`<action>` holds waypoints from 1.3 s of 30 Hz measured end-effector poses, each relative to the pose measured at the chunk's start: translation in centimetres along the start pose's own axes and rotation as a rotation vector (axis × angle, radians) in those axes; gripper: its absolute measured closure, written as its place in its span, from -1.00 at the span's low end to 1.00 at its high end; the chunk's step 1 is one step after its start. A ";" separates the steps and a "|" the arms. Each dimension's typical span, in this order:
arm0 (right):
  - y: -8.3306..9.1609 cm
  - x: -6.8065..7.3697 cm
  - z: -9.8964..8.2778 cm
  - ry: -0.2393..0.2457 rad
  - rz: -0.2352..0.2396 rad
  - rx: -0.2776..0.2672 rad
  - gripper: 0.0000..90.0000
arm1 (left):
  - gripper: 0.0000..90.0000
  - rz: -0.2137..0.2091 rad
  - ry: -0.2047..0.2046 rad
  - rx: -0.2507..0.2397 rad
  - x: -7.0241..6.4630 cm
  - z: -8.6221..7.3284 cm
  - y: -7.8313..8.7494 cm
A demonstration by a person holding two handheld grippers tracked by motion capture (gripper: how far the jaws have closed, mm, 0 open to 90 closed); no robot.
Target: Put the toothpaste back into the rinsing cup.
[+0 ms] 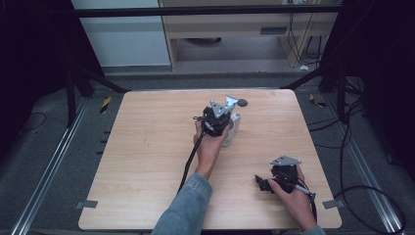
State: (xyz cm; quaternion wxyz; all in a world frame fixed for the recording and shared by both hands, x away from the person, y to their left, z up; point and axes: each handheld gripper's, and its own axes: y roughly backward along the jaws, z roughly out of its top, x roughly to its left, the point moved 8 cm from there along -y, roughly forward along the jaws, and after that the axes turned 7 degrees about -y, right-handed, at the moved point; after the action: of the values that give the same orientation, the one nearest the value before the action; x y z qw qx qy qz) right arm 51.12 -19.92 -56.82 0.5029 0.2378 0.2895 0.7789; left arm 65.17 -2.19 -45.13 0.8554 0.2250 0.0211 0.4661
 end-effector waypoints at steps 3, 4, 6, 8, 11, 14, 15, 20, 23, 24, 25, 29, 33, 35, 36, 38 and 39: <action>0.0 0.0 0.0 0.000 0.000 0.000 -0.99 | 0.64 0.005 -0.002 0.002 0.1 0.0 0.0; 0.0 0.0 0.0 0.000 0.000 0.000 -0.99 | 0.62 0.005 -0.001 0.006 0.1 -0.1 0.0; 0.0 0.0 0.0 0.000 0.000 0.000 -0.99 | 0.60 0.008 -0.002 0.008 0.2 -0.1 0.0; 0.0 0.0 0.0 -0.001 0.001 0.001 -0.99 | 0.60 0.007 -0.001 0.007 0.2 -0.1 0.1; 0.0 0.0 0.0 0.000 0.000 0.000 -0.99 | 0.56 0.012 -0.006 0.009 0.3 0.0 0.1; 0.0 0.0 0.0 0.000 0.000 0.000 -0.99 | 0.55 0.015 -0.007 0.009 0.3 0.0 0.2; 0.0 0.0 0.0 0.000 0.000 0.000 -0.99 | 0.54 0.015 -0.008 0.009 0.3 0.0 0.2; 0.0 0.0 0.0 -0.001 0.000 0.001 -0.99 | 0.50 0.021 -0.008 0.003 0.3 0.2 0.5; 0.0 0.0 0.0 -0.001 0.000 0.001 -0.99 | 0.49 0.021 -0.009 0.001 0.3 0.4 0.7; 0.0 0.0 0.0 -0.001 0.001 0.001 -0.99 | 0.49 0.021 -0.010 0.001 0.3 0.4 0.7; 0.0 0.0 0.0 0.000 0.000 0.000 -0.99 | 0.48 0.020 -0.010 0.001 0.2 0.4 0.7; 0.0 0.0 0.0 -0.001 0.000 0.001 -0.99 | 0.47 0.022 -0.011 -0.001 0.2 0.4 0.7; 0.0 0.0 0.0 -0.001 0.000 0.001 -0.99 | 0.46 0.023 -0.008 -0.005 0.2 0.5 1.0; 0.0 0.0 0.0 0.000 0.000 0.000 -0.99 | 0.45 0.024 -0.014 -0.007 0.1 0.6 1.2; 0.0 0.0 0.0 -0.001 0.000 0.001 -0.99 | 0.44 0.021 -0.014 -0.009 0.0 0.7 1.3; 0.0 0.0 0.0 -0.001 0.000 0.001 -0.99 | 0.42 0.020 -0.018 -0.011 -0.2 0.8 1.5; 0.0 0.0 0.0 -0.001 0.000 0.001 -0.99 | 0.42 0.018 -0.023 -0.011 -0.3 0.9 1.6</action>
State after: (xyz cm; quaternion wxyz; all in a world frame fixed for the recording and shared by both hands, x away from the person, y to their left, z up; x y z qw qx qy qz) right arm 51.11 -19.92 -56.83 0.5029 0.2386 0.2895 0.7787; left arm 63.97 -2.01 -43.75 0.8527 0.2258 0.0067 0.4711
